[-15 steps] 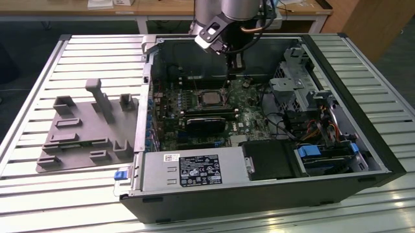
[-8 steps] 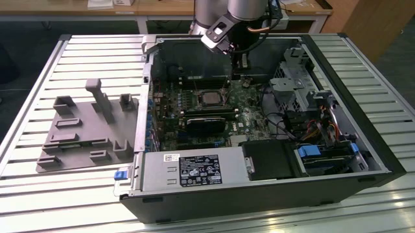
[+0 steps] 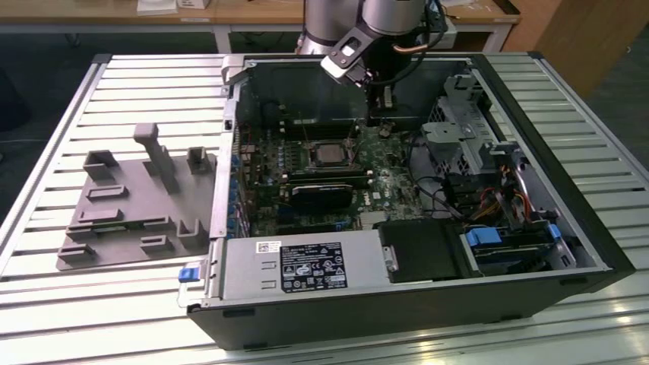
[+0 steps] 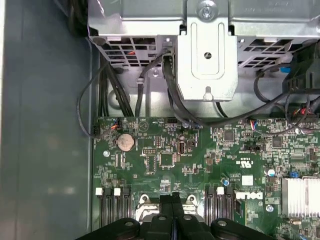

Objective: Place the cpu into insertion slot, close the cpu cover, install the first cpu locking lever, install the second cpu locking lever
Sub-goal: 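Close the cpu cover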

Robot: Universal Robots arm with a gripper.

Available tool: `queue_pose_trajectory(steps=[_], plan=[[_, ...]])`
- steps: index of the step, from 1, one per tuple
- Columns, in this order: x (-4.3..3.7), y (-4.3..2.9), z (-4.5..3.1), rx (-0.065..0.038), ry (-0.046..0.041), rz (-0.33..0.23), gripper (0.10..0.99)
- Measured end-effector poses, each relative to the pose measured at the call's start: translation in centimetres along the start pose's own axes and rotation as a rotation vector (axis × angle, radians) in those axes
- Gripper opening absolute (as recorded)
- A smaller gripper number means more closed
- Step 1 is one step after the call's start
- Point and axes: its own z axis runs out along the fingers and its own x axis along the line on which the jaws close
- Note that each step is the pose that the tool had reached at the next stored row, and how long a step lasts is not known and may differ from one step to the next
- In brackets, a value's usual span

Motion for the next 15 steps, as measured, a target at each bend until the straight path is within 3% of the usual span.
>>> queue_pose_trajectory(steps=[9,15], plan=[[-0.06,-0.02,1.4,0.0,-0.0003,0.0,0.106],[-0.06,-0.11,1.44,0.0,-0.0003,0.0,0.106]])
